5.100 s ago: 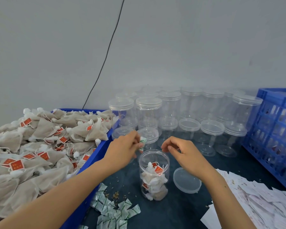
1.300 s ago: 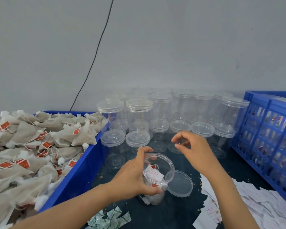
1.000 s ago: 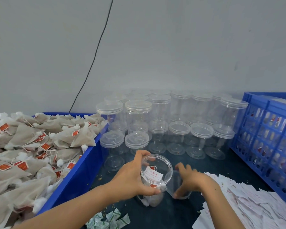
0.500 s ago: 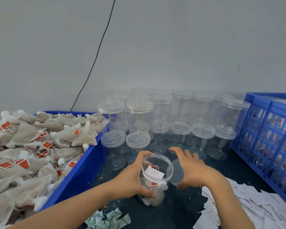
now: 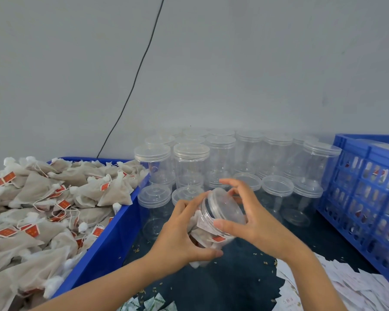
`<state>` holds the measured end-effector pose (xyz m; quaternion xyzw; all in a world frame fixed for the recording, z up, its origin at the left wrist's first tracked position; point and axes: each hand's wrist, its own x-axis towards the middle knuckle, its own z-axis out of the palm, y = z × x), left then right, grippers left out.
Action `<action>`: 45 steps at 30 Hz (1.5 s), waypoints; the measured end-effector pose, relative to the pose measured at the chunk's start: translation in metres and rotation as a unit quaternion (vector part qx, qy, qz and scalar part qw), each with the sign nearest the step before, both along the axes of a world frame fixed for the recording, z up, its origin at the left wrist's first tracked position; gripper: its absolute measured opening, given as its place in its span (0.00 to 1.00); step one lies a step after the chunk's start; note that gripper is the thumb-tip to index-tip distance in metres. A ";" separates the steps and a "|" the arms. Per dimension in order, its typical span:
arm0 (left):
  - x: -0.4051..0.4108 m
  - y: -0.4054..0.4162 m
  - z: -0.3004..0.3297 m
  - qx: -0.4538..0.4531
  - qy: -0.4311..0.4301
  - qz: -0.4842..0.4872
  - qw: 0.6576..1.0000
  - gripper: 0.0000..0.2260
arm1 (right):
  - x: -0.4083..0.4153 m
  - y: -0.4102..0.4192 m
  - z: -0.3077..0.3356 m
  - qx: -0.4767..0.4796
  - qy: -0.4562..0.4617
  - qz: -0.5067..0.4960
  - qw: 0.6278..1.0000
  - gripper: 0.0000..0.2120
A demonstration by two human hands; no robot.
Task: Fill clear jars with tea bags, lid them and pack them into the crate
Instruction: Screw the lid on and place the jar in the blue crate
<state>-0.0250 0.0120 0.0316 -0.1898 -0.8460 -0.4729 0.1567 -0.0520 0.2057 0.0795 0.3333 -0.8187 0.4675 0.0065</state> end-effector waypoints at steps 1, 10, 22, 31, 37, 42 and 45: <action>0.001 0.001 0.000 0.002 0.003 -0.003 1.000 0.43 | 0.001 -0.005 -0.002 0.000 0.005 0.001 1.000 0.30; -0.003 0.000 -0.002 0.071 -0.058 -0.004 0.996 0.53 | 0.001 -0.023 -0.011 -0.021 0.073 -0.101 0.992 0.27; -0.010 -0.013 0.014 0.427 -0.393 -0.092 0.810 0.29 | 0.002 -0.025 -0.001 -0.198 -0.006 -0.200 0.960 0.26; -0.015 -0.018 0.008 0.446 -0.445 -0.043 0.775 0.31 | 0.009 -0.046 -0.013 -0.136 0.025 -0.147 0.979 0.43; -0.016 -0.026 0.011 0.422 -0.560 -0.075 0.709 0.29 | 0.005 -0.038 -0.014 -0.043 0.127 -0.094 0.986 0.25; -0.017 -0.024 0.011 0.396 -0.588 -0.081 0.701 0.29 | -0.002 -0.026 -0.018 -0.055 0.145 -0.043 0.987 0.22; -0.014 -0.020 0.009 0.407 -0.542 -0.073 0.731 0.29 | -0.002 -0.030 -0.019 -0.072 0.114 -0.064 0.989 0.22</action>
